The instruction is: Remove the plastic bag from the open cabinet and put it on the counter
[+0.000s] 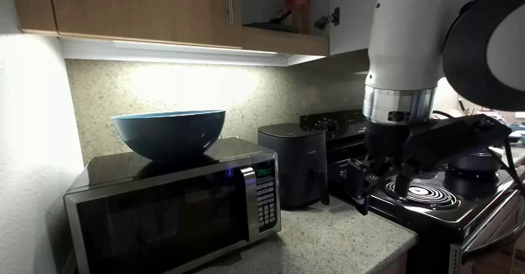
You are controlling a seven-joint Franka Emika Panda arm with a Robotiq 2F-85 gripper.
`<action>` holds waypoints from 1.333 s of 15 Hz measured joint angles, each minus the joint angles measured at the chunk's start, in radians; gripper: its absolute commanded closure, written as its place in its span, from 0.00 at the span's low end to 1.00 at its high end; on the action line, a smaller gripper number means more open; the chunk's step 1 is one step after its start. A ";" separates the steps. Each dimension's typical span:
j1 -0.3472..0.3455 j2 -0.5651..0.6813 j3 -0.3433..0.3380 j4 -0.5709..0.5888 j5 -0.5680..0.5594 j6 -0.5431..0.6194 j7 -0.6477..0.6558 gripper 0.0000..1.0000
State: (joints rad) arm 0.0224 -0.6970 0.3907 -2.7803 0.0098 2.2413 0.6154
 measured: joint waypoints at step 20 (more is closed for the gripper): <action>-0.047 0.002 -0.023 0.026 -0.070 0.000 0.006 0.00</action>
State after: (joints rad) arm -0.0247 -0.6954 0.3673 -2.7544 -0.0603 2.2413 0.6212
